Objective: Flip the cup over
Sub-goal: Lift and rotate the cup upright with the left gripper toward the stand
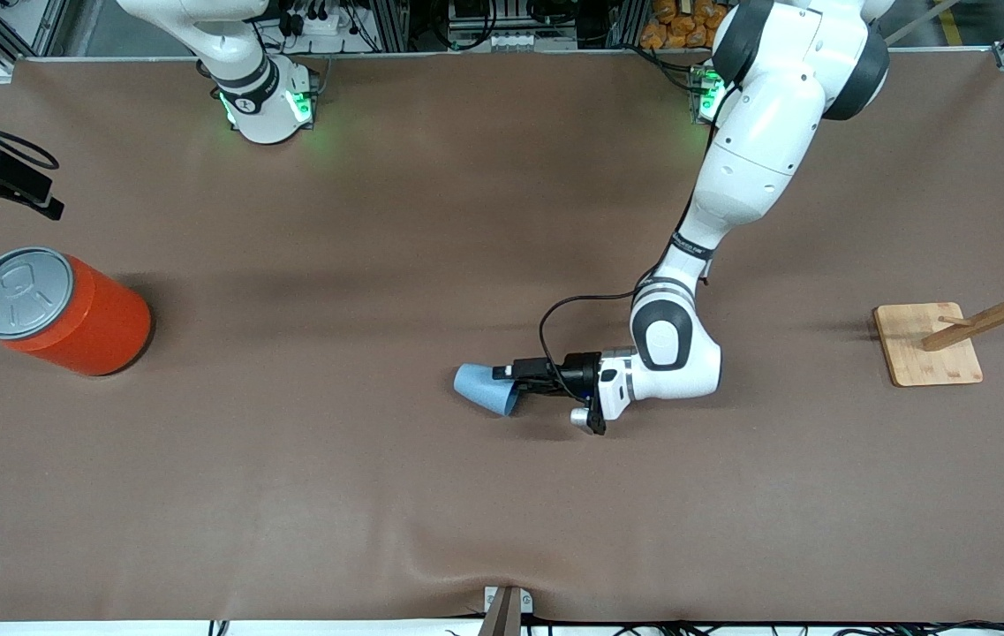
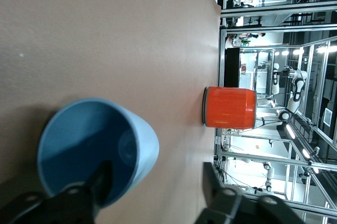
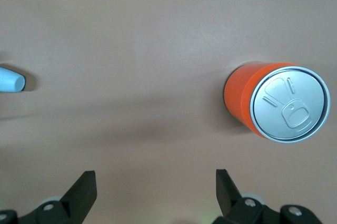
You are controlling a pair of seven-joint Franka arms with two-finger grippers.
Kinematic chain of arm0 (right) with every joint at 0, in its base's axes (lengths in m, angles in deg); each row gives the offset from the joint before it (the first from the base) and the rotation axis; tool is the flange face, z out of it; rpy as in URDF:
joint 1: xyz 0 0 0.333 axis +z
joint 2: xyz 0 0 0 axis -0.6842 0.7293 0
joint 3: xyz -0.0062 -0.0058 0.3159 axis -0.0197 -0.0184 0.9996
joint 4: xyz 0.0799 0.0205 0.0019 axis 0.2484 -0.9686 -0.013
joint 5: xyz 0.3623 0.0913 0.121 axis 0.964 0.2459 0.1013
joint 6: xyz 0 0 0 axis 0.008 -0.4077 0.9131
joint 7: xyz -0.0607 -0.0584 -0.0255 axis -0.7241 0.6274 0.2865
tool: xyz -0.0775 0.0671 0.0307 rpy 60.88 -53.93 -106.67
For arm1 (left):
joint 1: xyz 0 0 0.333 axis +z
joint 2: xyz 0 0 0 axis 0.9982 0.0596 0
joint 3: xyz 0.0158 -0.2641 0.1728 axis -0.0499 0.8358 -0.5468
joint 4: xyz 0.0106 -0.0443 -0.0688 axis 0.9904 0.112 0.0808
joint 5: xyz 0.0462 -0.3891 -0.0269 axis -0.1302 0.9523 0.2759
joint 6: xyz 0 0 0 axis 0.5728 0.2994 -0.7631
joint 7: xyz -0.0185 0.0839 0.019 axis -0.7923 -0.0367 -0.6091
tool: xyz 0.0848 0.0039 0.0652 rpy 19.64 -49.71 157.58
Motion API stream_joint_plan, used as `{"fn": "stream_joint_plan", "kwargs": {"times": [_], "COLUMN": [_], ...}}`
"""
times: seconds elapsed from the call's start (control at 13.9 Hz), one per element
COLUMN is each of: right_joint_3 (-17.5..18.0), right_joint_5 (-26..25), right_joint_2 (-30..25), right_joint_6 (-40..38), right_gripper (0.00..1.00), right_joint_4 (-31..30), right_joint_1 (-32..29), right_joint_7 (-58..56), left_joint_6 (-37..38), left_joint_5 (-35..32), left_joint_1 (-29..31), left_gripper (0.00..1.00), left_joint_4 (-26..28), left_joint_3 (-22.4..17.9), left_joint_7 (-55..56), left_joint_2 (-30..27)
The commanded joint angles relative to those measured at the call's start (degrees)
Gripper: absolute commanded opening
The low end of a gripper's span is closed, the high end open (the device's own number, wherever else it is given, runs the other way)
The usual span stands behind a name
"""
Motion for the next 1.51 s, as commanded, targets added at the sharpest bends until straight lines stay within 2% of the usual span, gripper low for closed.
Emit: {"fn": "stream_joint_plan", "kwargs": {"times": [0.0,0.07,0.14,0.58,0.79,0.93,1.01,1.22,1.44], "right_joint_3": [0.96,0.96,0.96,0.96,0.96,0.96,0.96,0.88,0.79], "right_joint_5": [-0.18,-0.01,-0.01,0.08,0.08,-0.10,-0.01,-0.19,-0.10], "right_joint_2": [0.95,1.04,1.21,1.30,1.30,1.30,1.30,1.21,1.21], "right_joint_6": [-0.27,-0.27,-0.27,-0.19,-0.19,-0.19,-0.19,-0.19,-0.19], "right_gripper": [1.00,1.00,1.00,1.00,1.00,1.00,1.00,1.00,1.00], "right_joint_4": [1.74,1.66,1.66,1.66,1.66,1.74,1.74,1.83,1.83], "right_joint_1": [-0.97,-0.97,-0.88,-0.88,-0.88,-1.05,-1.32,-1.49,-1.49], "right_joint_7": [0.00,0.00,0.00,0.08,0.08,0.08,0.08,0.00,0.08], "left_joint_6": [-0.97,-0.97,-0.97,-1.15,-1.85,-9.99,-10.29,-10.38,-9.86], "left_joint_5": [2.11,2.11,2.02,1.49,1.40,1.32,0.01,-14.10,-35.17], "left_joint_1": [-1.03,-1.03,-1.29,-0.42,0.29,-0.24,-0.24,0.81,1.07], "left_gripper": [0.36,0.12,0.00,0.00,0.00,0.00,0.00,0.00,0.00], "left_joint_4": [-1.12,-1.12,-1.03,-0.94,0.89,4.23,4.51,4.95,5.21], "left_joint_3": [-0.27,-0.27,-0.36,-0.80,-2.02,-2.21,-2.29,-2.38,-2.73], "left_joint_7": [-1.30,-1.39,-1.48,-0.52,4.74,8.43,11.41,26.84,46.89], "left_joint_2": [1.01,1.01,1.01,-1.45,-6.70,-12.50,-13.66,-17.87,-22.88]}}
